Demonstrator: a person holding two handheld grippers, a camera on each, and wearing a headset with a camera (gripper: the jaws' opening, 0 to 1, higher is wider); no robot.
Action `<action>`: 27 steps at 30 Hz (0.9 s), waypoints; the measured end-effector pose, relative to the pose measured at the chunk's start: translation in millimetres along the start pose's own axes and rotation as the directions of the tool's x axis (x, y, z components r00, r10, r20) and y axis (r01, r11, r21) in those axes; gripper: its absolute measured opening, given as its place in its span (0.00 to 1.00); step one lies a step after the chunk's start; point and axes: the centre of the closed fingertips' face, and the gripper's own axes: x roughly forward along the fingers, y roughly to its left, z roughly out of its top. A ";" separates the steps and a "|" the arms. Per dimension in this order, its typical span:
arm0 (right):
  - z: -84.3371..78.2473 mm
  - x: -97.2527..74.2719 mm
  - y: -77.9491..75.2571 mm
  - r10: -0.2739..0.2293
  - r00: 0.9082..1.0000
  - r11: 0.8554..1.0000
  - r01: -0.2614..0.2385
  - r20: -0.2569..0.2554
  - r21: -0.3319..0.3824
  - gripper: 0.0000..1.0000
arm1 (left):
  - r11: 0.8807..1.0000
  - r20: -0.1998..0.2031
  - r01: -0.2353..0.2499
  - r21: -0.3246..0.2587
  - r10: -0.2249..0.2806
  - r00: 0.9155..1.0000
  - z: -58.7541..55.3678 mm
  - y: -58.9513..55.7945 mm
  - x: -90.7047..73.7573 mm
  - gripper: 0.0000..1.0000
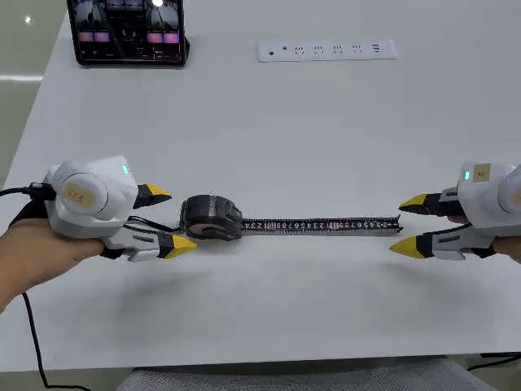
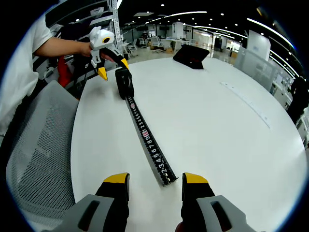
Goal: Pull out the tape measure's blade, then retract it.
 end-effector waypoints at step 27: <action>7.9 -16.9 25.9 -0.131 0.989 0.986 0.123 0.071 0.110 0.73 | 0.992 0.115 -0.071 -0.104 0.083 0.990 -6.0 -25.2 -32.5 0.76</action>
